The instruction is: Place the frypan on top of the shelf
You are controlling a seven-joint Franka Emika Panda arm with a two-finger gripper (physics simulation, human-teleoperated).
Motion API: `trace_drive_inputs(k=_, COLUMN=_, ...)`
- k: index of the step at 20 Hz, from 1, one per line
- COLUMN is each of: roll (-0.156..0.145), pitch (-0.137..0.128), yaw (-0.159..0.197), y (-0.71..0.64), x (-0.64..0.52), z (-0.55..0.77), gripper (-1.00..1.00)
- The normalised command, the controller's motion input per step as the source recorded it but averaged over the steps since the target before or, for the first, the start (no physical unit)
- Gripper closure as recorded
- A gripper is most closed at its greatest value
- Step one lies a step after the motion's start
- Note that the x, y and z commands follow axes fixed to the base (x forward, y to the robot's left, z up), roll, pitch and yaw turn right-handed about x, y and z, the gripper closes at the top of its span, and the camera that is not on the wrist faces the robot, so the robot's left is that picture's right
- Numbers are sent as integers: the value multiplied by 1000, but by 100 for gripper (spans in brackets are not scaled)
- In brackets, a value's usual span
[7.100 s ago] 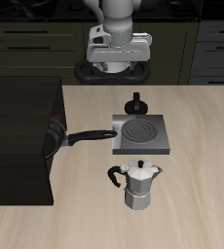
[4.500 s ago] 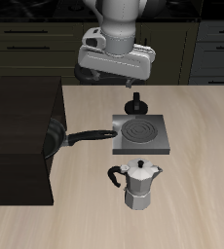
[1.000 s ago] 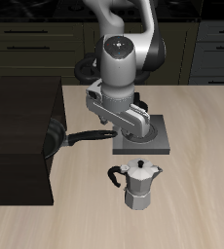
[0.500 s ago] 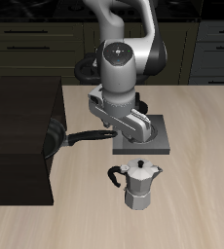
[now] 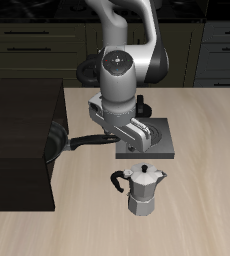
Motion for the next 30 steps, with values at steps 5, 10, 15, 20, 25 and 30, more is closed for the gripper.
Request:
trace_drive_inputs(k=5, roll=-34, pitch=1, yaw=-19, y=-242, x=60, z=35, gripper=-100)
trace_drive_inputs(k=10, roll=3, pitch=27, yaw=-17, y=-80, x=58, z=-156, gripper=-100)
trace_drive_inputs(k=15, roll=24, pitch=21, yaw=0, y=50, x=-43, z=-142, gripper=100)
trace_drive_inputs(k=20, roll=-9, pitch=8, yaw=13, y=4, x=-24, z=21, gripper=100)
trace_drive_inputs(k=25, roll=-13, pitch=1, yaw=11, y=-18, x=12, z=69, gripper=100)
trace_drive_inputs(k=30, roll=-21, pitch=-11, yaw=41, y=29, x=-8, z=129, gripper=100)
